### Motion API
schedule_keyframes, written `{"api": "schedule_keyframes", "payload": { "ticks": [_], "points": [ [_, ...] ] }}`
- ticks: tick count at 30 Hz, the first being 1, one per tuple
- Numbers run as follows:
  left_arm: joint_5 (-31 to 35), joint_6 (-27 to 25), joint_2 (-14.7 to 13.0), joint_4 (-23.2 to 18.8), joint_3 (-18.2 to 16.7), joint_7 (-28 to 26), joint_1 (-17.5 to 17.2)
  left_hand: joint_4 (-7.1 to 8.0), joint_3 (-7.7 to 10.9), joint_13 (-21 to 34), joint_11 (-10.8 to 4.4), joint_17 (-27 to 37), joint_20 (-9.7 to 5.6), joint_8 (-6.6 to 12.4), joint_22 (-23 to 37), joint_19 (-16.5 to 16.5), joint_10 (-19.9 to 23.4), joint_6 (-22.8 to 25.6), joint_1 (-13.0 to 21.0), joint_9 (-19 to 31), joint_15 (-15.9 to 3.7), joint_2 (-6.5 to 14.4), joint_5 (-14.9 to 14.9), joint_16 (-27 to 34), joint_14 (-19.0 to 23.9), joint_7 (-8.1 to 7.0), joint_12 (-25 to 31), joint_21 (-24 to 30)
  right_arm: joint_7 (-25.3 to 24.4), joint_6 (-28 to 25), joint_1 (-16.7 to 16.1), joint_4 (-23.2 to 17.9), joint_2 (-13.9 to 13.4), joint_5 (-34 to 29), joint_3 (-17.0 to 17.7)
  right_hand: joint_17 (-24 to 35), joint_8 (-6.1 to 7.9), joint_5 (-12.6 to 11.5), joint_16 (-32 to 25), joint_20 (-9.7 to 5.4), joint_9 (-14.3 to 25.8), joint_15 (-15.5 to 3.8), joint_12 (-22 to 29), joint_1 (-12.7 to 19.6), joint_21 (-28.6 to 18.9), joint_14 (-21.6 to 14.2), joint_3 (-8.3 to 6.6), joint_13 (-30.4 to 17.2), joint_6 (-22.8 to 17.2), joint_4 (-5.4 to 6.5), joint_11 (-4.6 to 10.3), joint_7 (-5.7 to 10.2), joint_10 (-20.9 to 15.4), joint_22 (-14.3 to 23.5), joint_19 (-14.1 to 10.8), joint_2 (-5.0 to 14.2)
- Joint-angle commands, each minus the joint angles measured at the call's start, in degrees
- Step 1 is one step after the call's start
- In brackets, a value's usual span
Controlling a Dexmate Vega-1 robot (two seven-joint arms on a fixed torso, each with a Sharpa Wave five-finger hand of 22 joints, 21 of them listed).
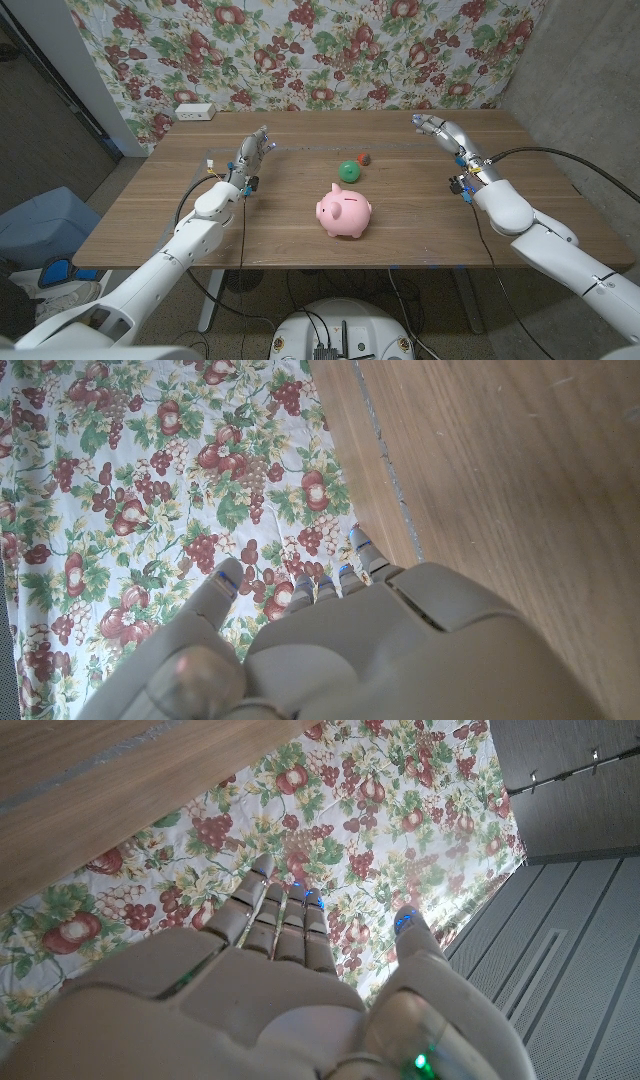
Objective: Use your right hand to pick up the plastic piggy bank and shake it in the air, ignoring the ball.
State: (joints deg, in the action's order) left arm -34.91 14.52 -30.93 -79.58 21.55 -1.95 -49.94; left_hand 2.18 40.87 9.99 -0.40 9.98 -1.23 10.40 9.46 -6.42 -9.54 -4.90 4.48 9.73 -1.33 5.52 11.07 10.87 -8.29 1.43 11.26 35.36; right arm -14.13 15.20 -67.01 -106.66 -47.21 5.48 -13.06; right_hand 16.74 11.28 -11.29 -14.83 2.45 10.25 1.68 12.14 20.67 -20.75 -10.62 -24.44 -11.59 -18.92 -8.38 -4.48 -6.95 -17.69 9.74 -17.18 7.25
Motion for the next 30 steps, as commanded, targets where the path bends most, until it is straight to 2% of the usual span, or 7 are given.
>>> {"api": "schedule_keyframes", "payload": {
  "ticks": [1,21,30],
  "points": [
    [-0.23,-0.25,0.54,0.83,0.44,0.8,0.88,-0.27,0.38,0.15,0.32,0.15,-0.15,-0.06,0.14,0.31,-0.09,0.19,-0.13,0.11,0.02,4.21,0.28,0.09,0.49,-0.07,-0.14,-0.29,-0.22,-0.75,-0.76,-1.55,-0.95,-3.79,0.37,0.05,0.03,-0.24,-0.06,-0.07,0.27,-0.47,-0.01,0.48,0.08,-0.19,-0.01,-0.26,-0.25,-0.42,0.24,0.15,-0.33,0.26,-0.61,0.32],
    [-0.56,0.49,0.93,1.84,0.46,1.55,1.05,-0.33,0.42,0.15,0.38,0.14,0.06,-0.04,0.15,0.66,0.08,0.34,-0.23,0.12,0.03,4.13,0.28,0.09,0.68,-0.06,-0.14,-0.83,2.11,-3.84,-0.81,-4.08,-2.55,-6.24,-0.89,-0.09,-0.04,-0.07,0.01,0.14,0.27,-0.48,-0.09,0.44,0.39,-0.28,0.17,-0.26,-0.26,-0.46,0.33,0.17,-0.41,0.28,-1.0,0.13],
    [-0.46,0.75,0.78,1.53,0.44,1.68,0.89,-0.34,0.47,0.15,0.33,0.14,0.13,-0.04,0.16,0.81,0.09,0.41,-0.29,0.12,0.02,4.11,0.28,0.07,0.76,0.02,-0.16,-1.1,1.85,-4.96,-1.97,-5.9,-3.66,-7.96,-0.64,-0.13,-0.15,0.1,0.11,0.11,0.28,-0.4,-0.19,0.05,0.62,-0.12,0.5,-0.27,-0.03,-0.32,0.52,0.28,-0.24,0.31,-0.99,-0.21]
  ]
}}
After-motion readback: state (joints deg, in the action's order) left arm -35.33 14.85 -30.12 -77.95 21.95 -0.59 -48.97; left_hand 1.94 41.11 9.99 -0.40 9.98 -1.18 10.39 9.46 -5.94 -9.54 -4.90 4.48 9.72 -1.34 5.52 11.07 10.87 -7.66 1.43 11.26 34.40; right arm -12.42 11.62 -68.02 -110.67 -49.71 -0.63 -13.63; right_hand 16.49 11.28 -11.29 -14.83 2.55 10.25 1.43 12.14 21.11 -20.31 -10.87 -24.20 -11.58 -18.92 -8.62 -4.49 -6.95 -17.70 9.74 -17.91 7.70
